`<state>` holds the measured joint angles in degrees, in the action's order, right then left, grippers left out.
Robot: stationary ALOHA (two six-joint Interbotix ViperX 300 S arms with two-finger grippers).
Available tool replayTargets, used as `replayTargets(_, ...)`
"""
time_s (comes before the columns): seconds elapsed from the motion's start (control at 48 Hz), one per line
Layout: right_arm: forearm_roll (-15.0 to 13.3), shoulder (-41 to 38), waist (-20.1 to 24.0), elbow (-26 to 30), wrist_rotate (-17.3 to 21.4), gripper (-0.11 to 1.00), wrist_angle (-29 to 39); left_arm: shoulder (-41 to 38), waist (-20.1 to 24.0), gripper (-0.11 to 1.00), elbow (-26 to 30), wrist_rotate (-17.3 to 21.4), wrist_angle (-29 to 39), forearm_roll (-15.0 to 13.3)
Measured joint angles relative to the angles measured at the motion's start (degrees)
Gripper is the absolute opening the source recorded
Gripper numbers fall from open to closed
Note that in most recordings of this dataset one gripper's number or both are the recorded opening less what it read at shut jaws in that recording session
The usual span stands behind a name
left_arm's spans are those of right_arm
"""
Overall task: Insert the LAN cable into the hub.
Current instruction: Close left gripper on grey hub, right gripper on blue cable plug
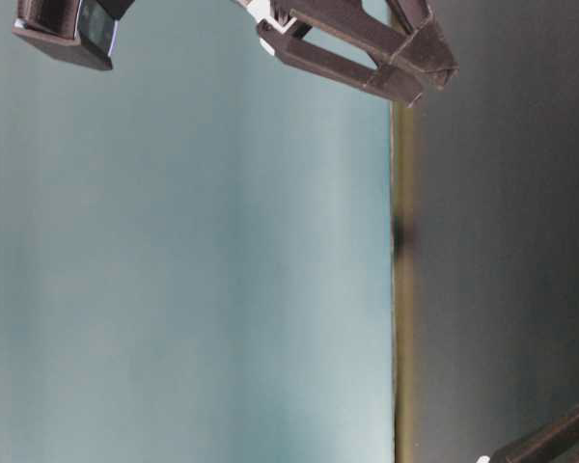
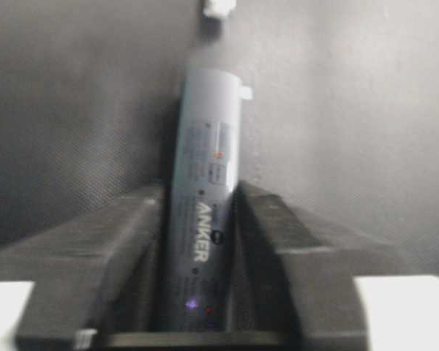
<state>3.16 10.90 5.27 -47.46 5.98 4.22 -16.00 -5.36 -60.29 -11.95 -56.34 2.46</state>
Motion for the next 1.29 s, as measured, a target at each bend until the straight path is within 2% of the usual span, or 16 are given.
replayTargets(0.188,0.00,0.00,0.09,-1.05,0.18,0.82,-0.79,1.14,0.00,0.30,0.00,0.00,0.88,0.00)
replayTargets(0.313,0.00,-0.88,0.26,-2.02,0.62,0.82,-3.69,4.75,0.00,0.30,0.53,0.00,5.36,-0.09)
replayTargets(0.625,0.00,-7.47,0.53,-2.37,0.70,0.82,-10.72,17.49,2.20,0.30,3.25,0.79,24.61,0.00)
replayTargets(0.834,0.00,-14.06,2.20,-0.97,0.70,0.82,-14.85,23.64,2.37,0.30,5.19,1.41,37.18,0.00)
replayTargets(1.021,0.00,-18.81,4.39,1.49,0.70,0.82,-15.91,25.58,2.46,0.30,7.03,1.32,45.53,0.00)
replayTargets(1.292,0.00,-21.71,3.96,2.37,0.70,0.79,-16.00,25.31,1.49,0.30,10.11,1.32,53.88,0.00)
